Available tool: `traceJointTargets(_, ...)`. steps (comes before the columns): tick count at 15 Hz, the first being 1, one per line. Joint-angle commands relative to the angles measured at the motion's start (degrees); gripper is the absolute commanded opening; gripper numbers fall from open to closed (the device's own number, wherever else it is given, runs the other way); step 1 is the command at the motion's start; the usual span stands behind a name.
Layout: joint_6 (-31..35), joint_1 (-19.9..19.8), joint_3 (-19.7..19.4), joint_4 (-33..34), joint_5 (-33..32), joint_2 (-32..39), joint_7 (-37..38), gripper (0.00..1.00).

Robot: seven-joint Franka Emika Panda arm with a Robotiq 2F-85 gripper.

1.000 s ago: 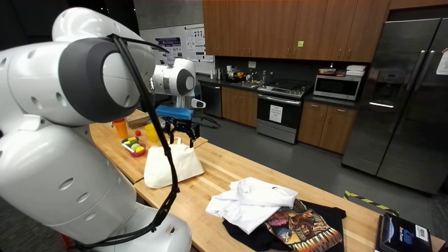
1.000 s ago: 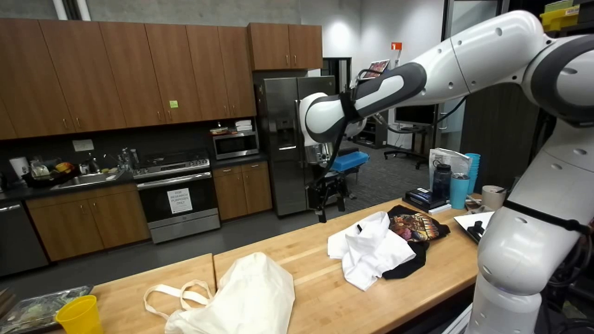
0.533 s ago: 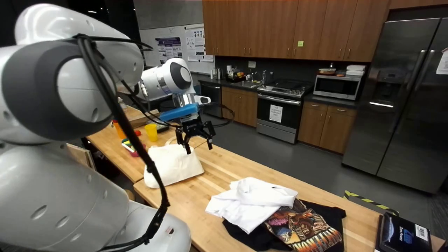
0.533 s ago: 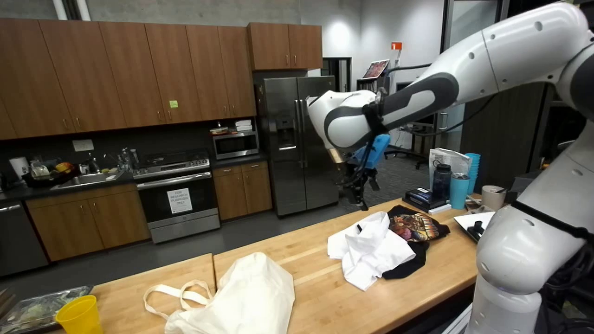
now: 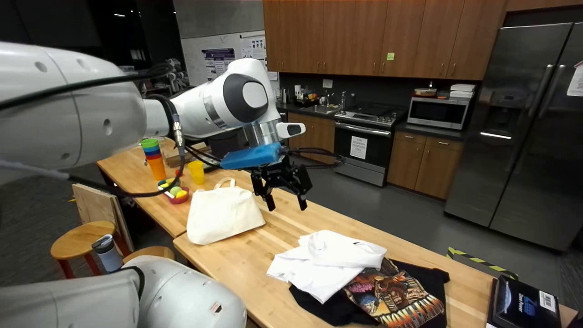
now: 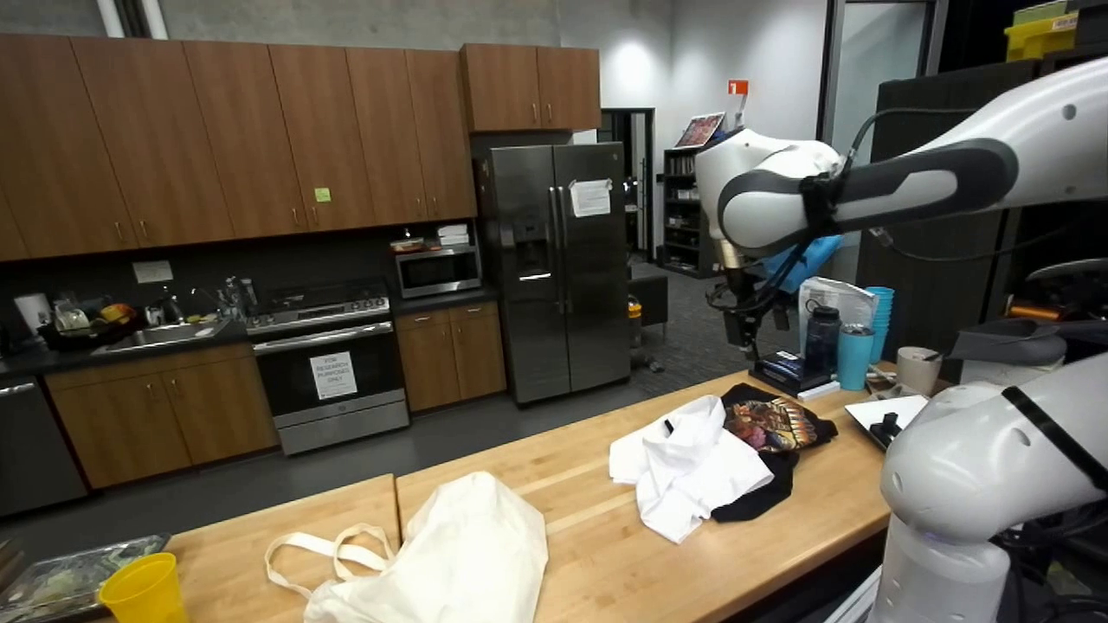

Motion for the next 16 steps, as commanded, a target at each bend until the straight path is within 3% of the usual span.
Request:
traceJointTargets(1,0.1,-1.2,0.7,-0.1,0.5,-0.4,-0.7,1.00)
traceJointTargets(9,0.9,-0.4,3.7,1.5,-1.2,3.9,-0.5,1.00)
traceJointTargets(12,2.1,-1.8,3.4,8.1,-2.9,10.1,-0.6,1.00)
traceJointTargets(16,1.6,-4.3,-2.0,20.6,0.7,19.0,-3.2,1.00)
